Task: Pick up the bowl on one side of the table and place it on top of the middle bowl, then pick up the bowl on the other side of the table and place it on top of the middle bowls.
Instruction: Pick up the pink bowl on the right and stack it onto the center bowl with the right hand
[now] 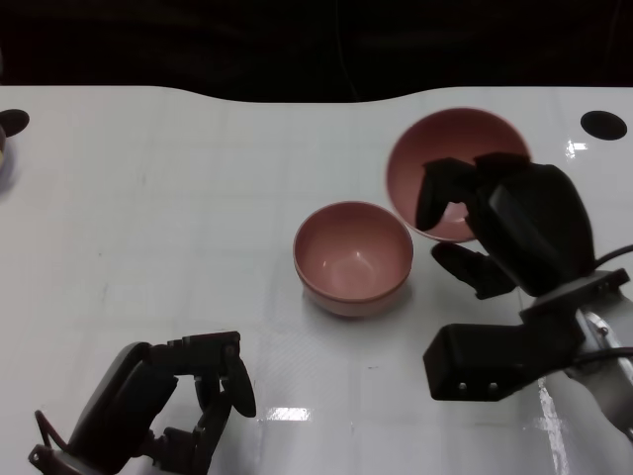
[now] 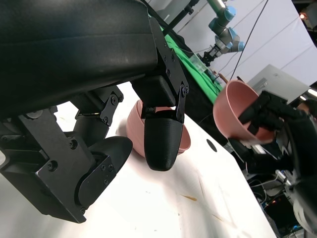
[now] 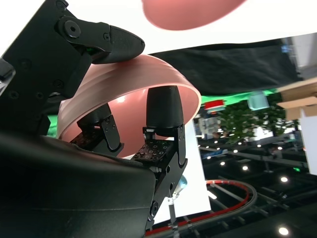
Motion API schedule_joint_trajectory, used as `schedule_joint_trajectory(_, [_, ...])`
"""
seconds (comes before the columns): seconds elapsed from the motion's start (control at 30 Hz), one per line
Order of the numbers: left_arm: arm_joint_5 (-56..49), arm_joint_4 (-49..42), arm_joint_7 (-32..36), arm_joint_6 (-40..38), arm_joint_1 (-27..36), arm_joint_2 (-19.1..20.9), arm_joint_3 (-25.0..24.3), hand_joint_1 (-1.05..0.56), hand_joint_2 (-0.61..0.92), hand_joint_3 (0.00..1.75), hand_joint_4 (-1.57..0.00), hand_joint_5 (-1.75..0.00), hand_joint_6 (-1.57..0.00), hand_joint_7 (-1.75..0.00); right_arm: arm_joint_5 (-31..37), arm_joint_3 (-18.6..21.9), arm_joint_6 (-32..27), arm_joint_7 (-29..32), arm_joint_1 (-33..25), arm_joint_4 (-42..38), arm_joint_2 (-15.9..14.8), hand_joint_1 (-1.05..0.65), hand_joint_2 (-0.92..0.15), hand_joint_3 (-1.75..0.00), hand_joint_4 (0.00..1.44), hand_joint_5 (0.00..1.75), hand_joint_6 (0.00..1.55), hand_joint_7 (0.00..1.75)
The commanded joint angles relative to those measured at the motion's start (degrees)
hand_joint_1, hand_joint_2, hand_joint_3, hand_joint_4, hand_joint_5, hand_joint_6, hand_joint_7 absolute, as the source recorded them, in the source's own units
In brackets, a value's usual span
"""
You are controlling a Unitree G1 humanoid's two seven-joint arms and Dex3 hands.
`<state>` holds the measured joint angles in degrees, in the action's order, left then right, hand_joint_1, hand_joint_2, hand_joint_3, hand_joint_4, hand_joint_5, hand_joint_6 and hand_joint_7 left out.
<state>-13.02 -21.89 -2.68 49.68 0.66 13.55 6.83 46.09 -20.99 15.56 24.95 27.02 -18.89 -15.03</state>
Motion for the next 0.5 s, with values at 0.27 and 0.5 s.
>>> schedule_joint_trajectory(0.27, [-0.17, 0.62, -0.77, -0.61, 0.38, 0.61, -0.17, 0.03, 0.26, 1.57, -0.87, -1.75, -0.86, -1.48, -4.70, -0.94, 3.64, -3.81, 4.56, -4.90, 5.37, -0.11, -0.21, -1.40, 1.00, 1.75, 0.93, 1.37])
schedule_joint_trajectory(0.5, [-0.57, 1.41, -0.80, -1.52, 0.79, 0.48, 0.15, 0.02, 0.26, 1.56, -0.87, -1.74, -0.86, -1.48, -4.33, -2.30, 4.96, -3.46, 5.95, -9.28, 7.48, -0.13, -0.27, -1.36, 0.99, 1.75, 0.87, 1.52])
